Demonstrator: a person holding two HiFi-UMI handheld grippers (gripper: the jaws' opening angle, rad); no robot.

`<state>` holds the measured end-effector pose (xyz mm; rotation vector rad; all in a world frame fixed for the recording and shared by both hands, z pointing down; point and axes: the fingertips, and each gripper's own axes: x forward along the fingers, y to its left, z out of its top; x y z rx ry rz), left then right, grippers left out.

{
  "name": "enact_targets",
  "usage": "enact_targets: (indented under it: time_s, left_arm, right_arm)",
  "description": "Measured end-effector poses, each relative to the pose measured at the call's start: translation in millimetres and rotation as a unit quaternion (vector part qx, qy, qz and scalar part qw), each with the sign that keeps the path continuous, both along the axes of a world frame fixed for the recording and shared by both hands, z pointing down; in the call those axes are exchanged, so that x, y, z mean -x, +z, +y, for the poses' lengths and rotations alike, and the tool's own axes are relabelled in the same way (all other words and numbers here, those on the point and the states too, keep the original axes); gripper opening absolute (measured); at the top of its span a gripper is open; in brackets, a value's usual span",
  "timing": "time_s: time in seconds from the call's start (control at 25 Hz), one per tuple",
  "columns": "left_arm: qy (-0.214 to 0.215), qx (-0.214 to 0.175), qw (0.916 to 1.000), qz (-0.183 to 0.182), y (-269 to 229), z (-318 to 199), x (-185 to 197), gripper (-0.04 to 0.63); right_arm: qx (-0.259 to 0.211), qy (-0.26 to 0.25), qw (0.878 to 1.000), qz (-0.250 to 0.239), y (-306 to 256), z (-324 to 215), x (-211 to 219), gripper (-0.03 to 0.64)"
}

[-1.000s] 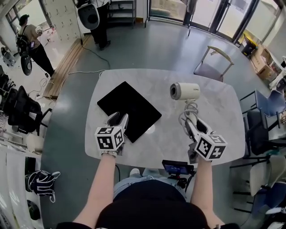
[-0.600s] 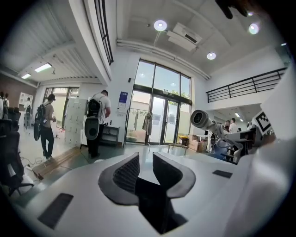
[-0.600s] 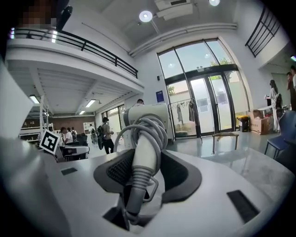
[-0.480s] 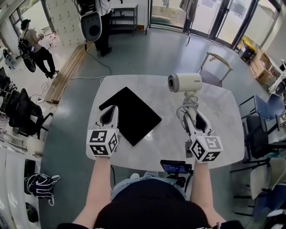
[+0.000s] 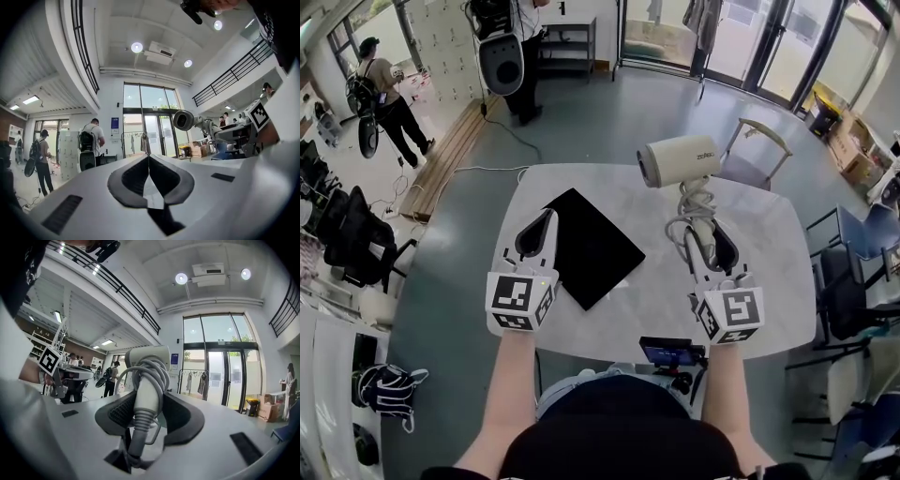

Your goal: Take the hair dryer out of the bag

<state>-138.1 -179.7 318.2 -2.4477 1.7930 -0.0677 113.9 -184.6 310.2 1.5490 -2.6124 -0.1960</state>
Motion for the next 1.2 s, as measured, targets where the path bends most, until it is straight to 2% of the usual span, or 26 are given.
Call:
enact_targets:
  time_s: [0.48,1.2]
  left_arm:
    - [-0.008,-0.031,0.9995,0.002,-22.0,2.6,2.6,0.017]
    - [-0.012,-0.035,0.9993,0.004,-23.7,10.0,-1.0,0.015]
  right_arm:
    - [-0.008,0.003,0.999,-0.039,-13.7,0.9,0.6,0.19]
    - [0.002,0.0,0.999,-0.037,-7.9,7.0,-1.1,0.19]
